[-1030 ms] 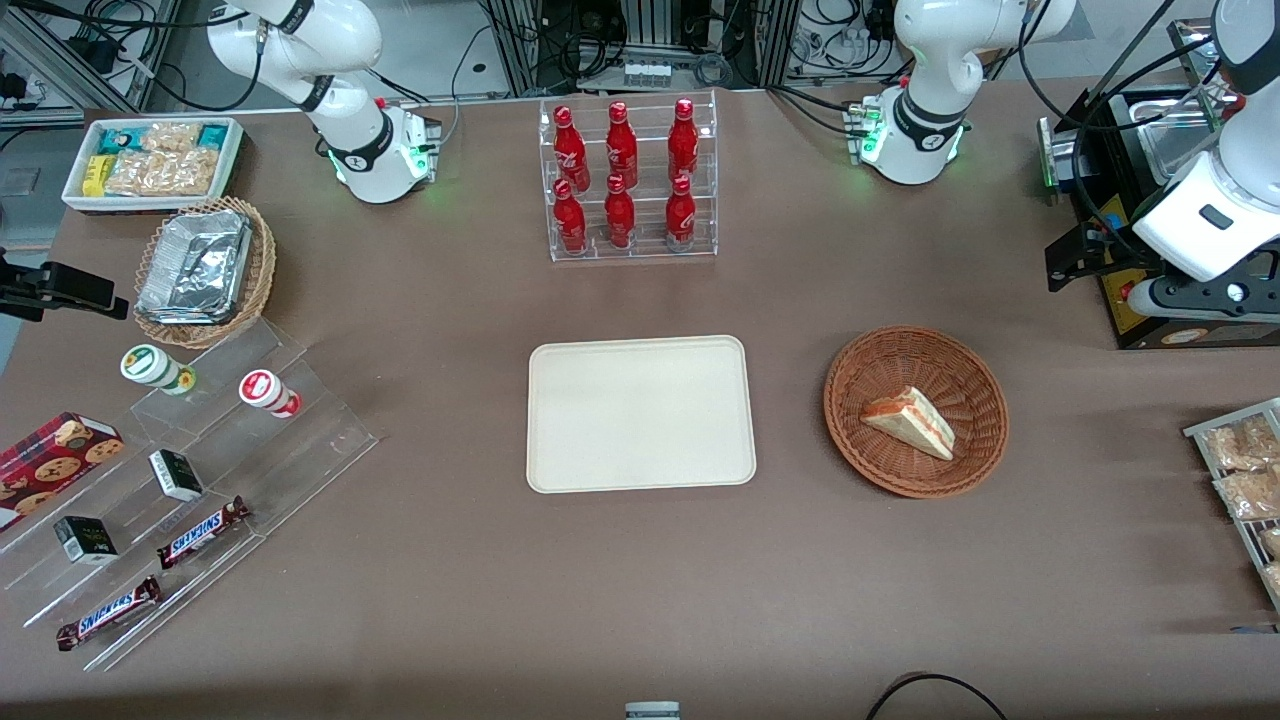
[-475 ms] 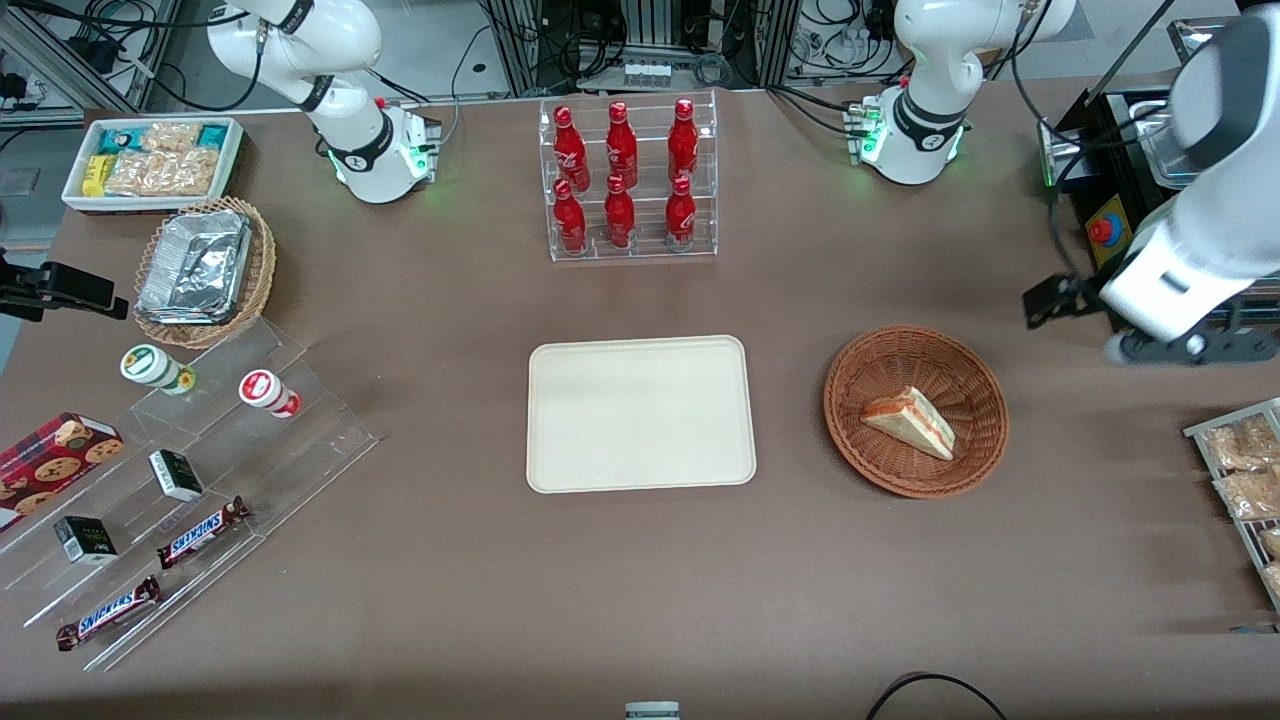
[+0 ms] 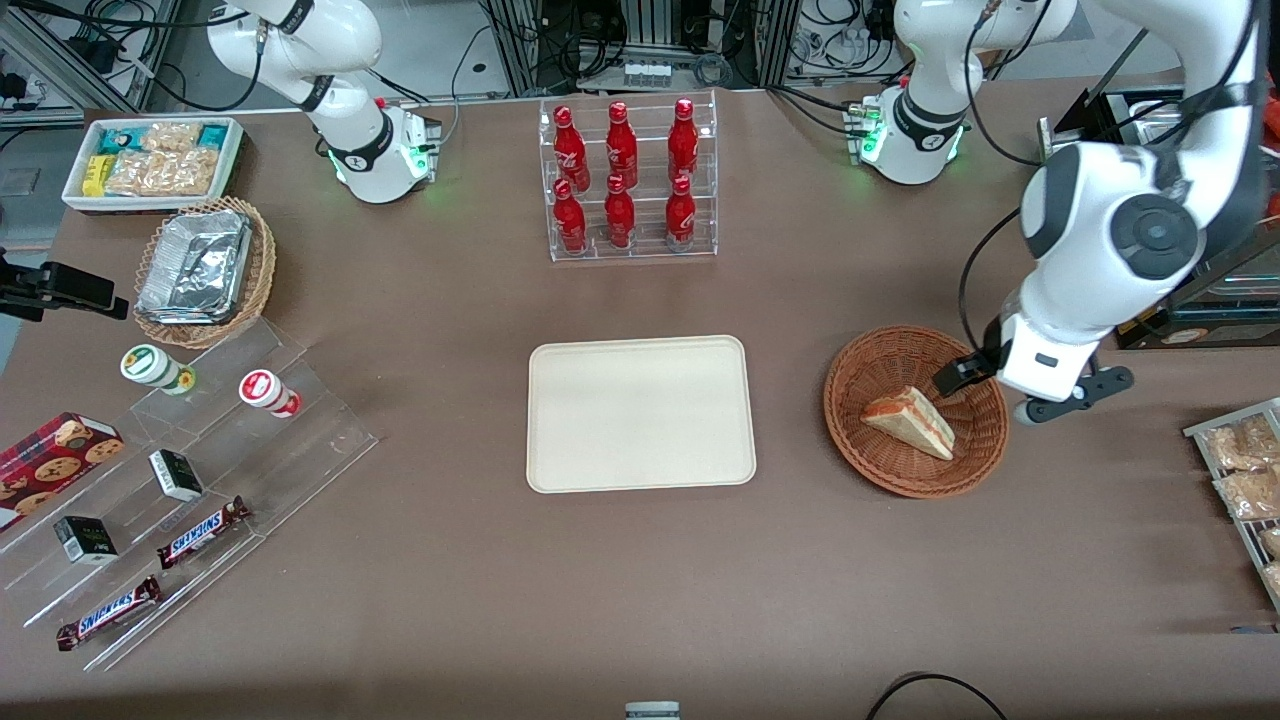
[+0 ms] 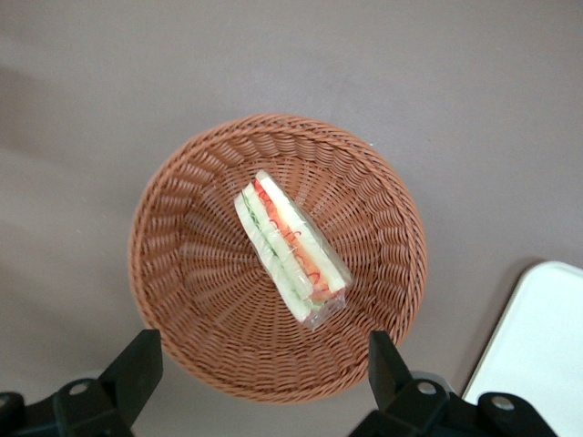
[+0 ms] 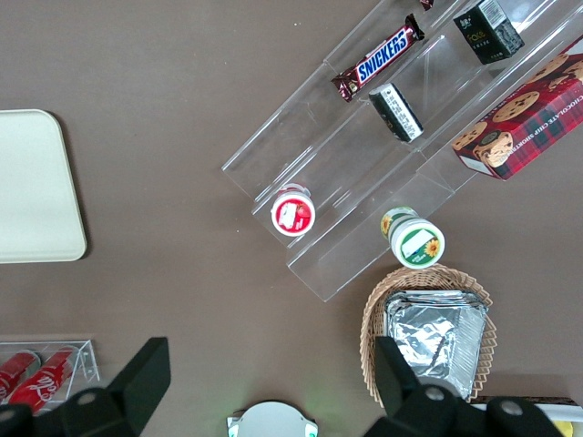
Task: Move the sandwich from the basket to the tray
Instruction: 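Move the left gripper over the wrapped sandwich in the wicker basket, then lower the left gripper and close it on the wrapped sandwich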
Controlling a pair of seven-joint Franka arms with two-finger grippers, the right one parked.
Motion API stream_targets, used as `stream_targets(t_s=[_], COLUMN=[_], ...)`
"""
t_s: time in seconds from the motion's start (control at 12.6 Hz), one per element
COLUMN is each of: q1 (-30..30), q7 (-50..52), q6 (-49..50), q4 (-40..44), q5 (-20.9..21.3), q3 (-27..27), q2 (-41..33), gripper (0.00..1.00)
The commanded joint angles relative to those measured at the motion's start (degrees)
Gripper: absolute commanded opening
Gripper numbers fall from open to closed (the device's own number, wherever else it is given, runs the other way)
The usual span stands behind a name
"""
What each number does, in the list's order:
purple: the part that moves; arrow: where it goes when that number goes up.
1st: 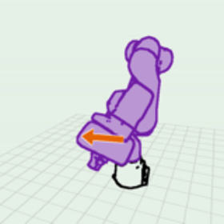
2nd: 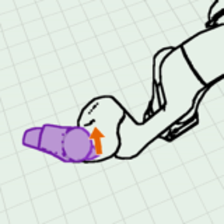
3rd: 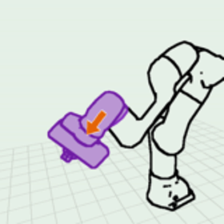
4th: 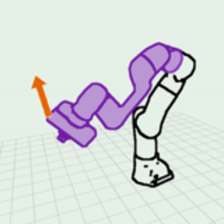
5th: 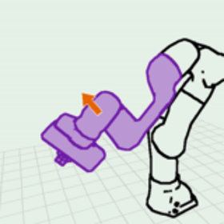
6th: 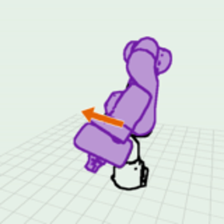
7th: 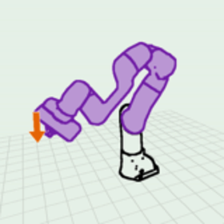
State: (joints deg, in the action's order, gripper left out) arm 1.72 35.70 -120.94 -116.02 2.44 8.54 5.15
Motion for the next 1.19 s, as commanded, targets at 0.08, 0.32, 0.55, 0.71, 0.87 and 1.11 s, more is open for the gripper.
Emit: stream_targets(t_s=[0.08, 0.32, 0.55, 0.71, 0.87, 1.11], q1=[0.4, 2.4, 3.2, 3.2, 3.1, 3.1], q7=[9.8, 18.3, 21.2, 21.2, 21.2, 21.2], q6=[-10.0, -19.8, -23.0, -23.1, -23.2, -23.7], q4=[-6.7, -10.4, -10.6, -10.6, -10.6, -10.5], q5=[-2.1, -3.8, -3.8, -3.6, -3.6, -3.6], q3=[0.0, -0.1, -0.1, -0.2, -0.2, -0.3], q2=[-0.8, 2.7, 5.7, 7.0, 7.3, 9.1], gripper=[1.0, 1.0, 1.0, 1.0, 1.0, 1.0])
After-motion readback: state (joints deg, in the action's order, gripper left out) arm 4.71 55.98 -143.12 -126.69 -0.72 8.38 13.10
